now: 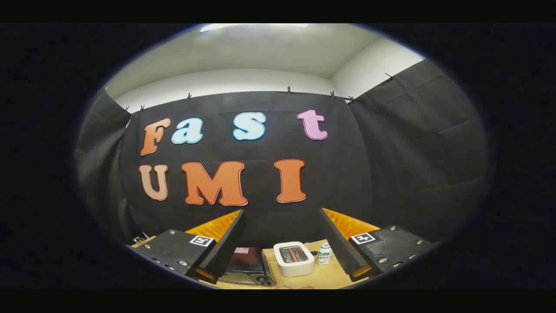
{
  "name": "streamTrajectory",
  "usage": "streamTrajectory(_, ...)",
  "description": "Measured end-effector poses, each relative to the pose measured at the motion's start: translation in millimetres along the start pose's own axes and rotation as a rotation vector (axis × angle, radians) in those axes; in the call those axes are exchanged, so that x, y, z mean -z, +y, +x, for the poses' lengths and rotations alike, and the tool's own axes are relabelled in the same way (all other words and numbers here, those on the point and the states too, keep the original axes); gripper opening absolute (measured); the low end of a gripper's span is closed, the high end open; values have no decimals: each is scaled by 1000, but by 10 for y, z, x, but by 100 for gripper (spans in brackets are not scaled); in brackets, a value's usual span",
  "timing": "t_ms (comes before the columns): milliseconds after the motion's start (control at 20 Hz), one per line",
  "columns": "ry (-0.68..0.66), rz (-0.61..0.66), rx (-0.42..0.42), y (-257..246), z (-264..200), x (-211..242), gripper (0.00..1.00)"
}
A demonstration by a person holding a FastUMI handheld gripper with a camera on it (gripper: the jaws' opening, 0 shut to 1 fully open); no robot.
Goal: Open the toaster oven, put the food inside, and close the toaster oven door.
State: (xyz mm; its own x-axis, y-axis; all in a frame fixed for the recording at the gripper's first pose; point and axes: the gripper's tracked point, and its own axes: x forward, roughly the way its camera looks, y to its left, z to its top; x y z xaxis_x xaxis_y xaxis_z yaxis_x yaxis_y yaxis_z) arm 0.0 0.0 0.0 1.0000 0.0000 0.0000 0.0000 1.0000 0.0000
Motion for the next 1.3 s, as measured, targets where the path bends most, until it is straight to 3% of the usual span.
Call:
streamTrajectory(500, -31, -94, -67, 268, -37, -18, 98)
streamTrajectory(850, 2, -83, -132, 624, -14, 104, 98)
streamTrajectory(1300, 171, -35, -223, 1266, -84, 880, 98)
